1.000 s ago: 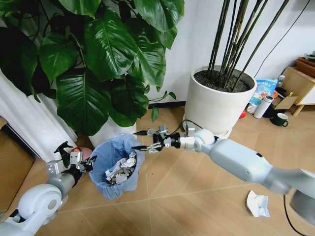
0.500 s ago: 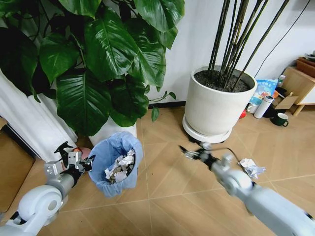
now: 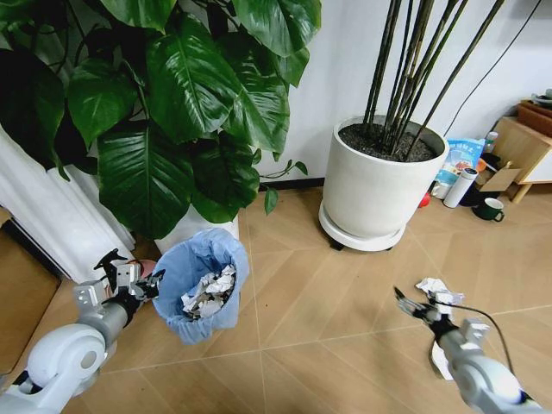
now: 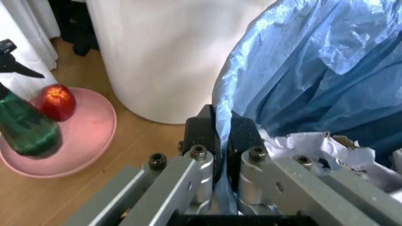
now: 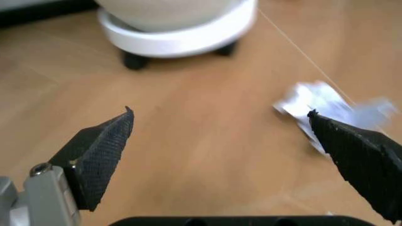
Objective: Pick up the trash bin and place the garbage on the floor into it.
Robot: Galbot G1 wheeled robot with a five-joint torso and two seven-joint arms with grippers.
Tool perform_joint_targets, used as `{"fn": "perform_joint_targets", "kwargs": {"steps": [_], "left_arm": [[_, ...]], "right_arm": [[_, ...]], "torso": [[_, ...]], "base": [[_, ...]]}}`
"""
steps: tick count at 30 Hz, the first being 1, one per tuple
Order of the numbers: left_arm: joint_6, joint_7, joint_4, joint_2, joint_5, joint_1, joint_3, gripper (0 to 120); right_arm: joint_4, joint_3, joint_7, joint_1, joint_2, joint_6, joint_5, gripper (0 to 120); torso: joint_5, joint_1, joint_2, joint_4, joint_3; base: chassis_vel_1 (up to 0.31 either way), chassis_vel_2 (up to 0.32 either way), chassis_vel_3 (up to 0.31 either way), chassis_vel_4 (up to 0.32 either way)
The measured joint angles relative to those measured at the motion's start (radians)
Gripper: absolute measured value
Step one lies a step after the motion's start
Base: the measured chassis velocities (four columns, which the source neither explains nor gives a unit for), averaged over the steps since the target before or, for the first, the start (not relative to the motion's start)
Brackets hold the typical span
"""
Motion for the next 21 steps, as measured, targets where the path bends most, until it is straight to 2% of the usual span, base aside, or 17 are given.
{"fn": "perform_joint_targets", "kwargs": {"steps": [6,11,21], "left_arm": [[0.0,-0.003,-0.004,-0.004,0.002,0.003,-0.005,0],[0.0,-0.003,-0.007,-0.012,0.006,0.005,-0.005,0],[0.0,-0.003,-0.011,-0.01,0.008,0.01,-0.007,0]], "right_arm": [[-0.01,0.085,0.071,-0.074,0.023,-0.089,0.059,100],[-0.064,0.103,0.133,-0.092,0.044,-0.149,0.094,100],[-0.179,0.111,0.194,-0.084,0.072,-0.186,0.132,100]], "torso": [[0.0001,0.0,0.0,0.0002,0.0],[0.0002,0.0,0.0,0.0001,0.0],[0.0002,0.0,0.0,0.0,0.0]], "base": [[0.0,0.0,0.0,0.0],[0.0,0.0,0.0,0.0],[0.0,0.0,0.0,0.0]]}}
